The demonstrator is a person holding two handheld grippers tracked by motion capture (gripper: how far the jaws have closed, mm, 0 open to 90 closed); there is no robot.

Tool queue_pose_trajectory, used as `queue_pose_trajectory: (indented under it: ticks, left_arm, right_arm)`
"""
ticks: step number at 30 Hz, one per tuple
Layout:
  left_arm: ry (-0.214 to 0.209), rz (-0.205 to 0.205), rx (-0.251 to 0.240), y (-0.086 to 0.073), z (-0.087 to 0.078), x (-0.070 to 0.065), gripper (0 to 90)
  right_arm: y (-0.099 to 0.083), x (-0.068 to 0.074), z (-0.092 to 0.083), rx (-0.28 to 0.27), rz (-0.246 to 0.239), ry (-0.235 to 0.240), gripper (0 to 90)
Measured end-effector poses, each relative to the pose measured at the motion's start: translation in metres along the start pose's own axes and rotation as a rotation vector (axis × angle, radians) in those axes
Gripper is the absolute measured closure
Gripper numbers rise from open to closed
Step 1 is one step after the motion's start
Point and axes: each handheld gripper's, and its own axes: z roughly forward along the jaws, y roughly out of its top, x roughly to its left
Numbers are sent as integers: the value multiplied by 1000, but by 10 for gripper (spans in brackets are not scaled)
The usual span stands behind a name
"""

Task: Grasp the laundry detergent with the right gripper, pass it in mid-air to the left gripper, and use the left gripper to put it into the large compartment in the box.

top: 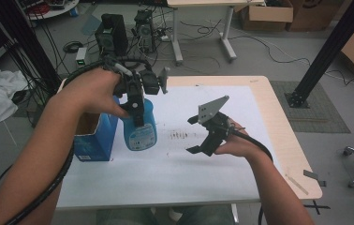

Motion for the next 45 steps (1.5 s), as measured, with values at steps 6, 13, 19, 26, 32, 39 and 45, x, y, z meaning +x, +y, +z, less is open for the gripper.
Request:
queue_pose_trajectory:
  ticks: [6, 13, 19, 26, 32, 39, 45]
  left_arm:
    - [-25, -81, -24, -13, -18, 17, 382]
    - [-55, -214, -61, -33, -39, 39, 382]
    - [-72, -342, -86, -54, -55, 54, 382]
    - [-29, -602, -59, -75, -68, 67, 382]
    - [-48, -822, -84, -101, -80, 80, 381]
    - [-55, -1072, -57, -124, -83, 89, 382]
    - [-34, -1195, -26, -143, -83, 97, 381]
  right_arm:
    - [2, -12, -7, 170, -4, 7, 0]
    - [1, -20, -8, 329, -5, 31, 0]
    - [4, -20, -8, 436, -18, 36, 0]
    - [4, -18, -10, 476, -29, 39, 0]
    - [5, -18, -10, 488, -32, 46, 0]
    - [9, -19, -9, 497, -43, 53, 0]
    - [10, -18, -10, 502, -46, 54, 0]
